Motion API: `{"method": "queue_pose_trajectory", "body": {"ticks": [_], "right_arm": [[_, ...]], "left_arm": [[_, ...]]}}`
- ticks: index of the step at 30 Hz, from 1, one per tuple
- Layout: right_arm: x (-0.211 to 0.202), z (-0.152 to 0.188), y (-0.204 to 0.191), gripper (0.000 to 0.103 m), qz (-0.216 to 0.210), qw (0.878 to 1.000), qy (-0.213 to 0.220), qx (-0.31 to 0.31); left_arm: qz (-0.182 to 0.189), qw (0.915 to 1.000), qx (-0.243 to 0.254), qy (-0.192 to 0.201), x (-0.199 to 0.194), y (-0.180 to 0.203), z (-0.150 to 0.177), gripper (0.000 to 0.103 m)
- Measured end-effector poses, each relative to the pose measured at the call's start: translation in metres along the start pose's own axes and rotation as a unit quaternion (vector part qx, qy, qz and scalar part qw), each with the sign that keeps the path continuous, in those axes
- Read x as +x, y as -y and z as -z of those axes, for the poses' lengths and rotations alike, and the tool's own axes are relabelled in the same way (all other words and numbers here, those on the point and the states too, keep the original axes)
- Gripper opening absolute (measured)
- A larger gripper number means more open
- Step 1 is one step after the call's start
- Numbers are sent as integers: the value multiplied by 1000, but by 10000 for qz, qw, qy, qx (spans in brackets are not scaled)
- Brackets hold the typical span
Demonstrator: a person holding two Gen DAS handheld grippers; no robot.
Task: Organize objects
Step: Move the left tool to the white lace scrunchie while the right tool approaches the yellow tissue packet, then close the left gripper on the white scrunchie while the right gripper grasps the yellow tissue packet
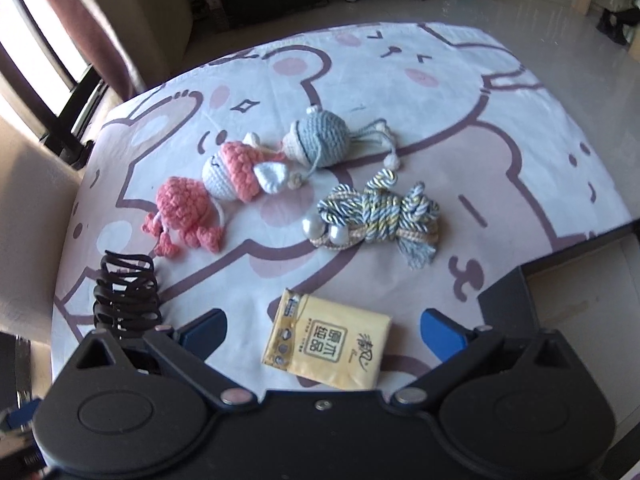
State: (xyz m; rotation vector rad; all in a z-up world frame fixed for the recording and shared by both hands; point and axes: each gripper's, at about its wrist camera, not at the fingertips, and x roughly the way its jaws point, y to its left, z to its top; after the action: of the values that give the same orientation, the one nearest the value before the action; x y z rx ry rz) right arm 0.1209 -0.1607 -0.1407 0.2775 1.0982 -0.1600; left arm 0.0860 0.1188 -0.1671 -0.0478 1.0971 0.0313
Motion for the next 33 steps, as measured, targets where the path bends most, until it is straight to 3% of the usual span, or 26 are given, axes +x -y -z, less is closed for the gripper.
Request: {"method": "queue_pose_trajectory", "body": {"ticks": [5, 10, 16, 19, 22, 30, 33], "right_arm": [[17, 4, 12, 103, 410, 9972, -191, 601], [25, 8, 15, 103, 213, 9953, -243, 917], [34, 9, 2, 103, -67, 9939, -527, 961], [38, 11, 4, 103, 4, 9911, -709, 1128], [39, 11, 11, 102, -59, 9878, -710, 1384], [39, 7, 6, 77, 145, 9908, -751, 1112], [38, 6, 9, 74, 60, 9916, -752, 1048]], "left_arm": [[419, 9991, -15, 33, 2, 3, 12, 86], [665, 9967, -466, -20, 7, 3, 11, 82], [629, 9909, -1177, -195, 16, -1, 1, 71], [542, 9897, -1303, -234, 19, -2, -2, 63], [437, 9908, -1267, -208, 21, -3, -2, 52], [446, 9960, -760, -138, 17, 2, 1, 44], [562, 9976, -373, -169, 14, 8, 3, 43]]}}
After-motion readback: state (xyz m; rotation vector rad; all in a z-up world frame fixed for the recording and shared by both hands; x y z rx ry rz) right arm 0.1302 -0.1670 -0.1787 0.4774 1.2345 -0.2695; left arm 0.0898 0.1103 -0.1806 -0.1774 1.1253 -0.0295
